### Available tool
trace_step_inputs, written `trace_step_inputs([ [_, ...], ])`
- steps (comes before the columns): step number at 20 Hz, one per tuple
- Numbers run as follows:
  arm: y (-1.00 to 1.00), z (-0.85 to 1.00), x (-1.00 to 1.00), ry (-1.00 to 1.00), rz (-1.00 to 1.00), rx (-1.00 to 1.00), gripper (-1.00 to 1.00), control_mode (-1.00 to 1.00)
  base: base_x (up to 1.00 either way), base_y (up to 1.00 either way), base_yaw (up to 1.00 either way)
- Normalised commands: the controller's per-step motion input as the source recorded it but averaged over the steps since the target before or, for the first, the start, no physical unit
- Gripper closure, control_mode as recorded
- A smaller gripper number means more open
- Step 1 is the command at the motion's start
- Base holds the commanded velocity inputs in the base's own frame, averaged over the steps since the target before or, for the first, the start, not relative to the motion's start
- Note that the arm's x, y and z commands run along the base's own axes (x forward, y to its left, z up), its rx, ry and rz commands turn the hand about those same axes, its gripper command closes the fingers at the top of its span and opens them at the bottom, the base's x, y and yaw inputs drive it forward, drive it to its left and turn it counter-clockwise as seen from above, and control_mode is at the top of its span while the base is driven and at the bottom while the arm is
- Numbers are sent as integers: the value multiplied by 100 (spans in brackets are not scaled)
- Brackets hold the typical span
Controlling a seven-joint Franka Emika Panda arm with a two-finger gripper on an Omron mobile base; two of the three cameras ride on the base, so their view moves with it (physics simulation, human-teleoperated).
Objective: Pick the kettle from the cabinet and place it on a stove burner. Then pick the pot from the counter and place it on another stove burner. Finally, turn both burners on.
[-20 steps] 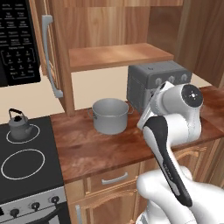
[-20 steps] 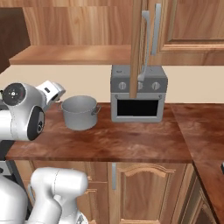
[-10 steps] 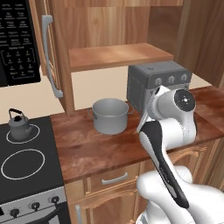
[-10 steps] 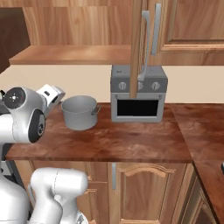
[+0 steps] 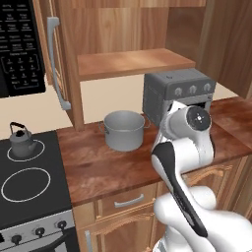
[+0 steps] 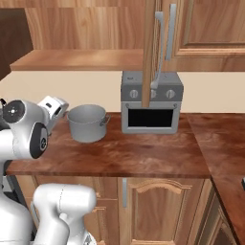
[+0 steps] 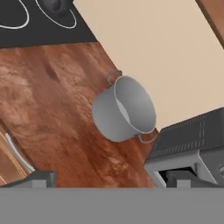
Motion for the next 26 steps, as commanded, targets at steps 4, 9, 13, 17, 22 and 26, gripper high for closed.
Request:
trace_step_inputs([
  [4, 14, -8, 13, 1, 0, -10, -100, -100, 0, 0, 0],
  [9, 8, -2, 23, 2, 0, -6, -100, -100, 0, 0, 0],
  [13, 4, -11, 29, 3, 1, -6, -100, -100, 0, 0, 0],
  [17, 1, -17, 26, 6, 1, -9, -100, -100, 0, 0, 0],
  [22, 5, -22, 25, 7, 0, -10, -100, -100, 0, 0, 0],
  [26, 6, -23, 29, 5, 0, -10, -100, -100, 0, 0, 0],
])
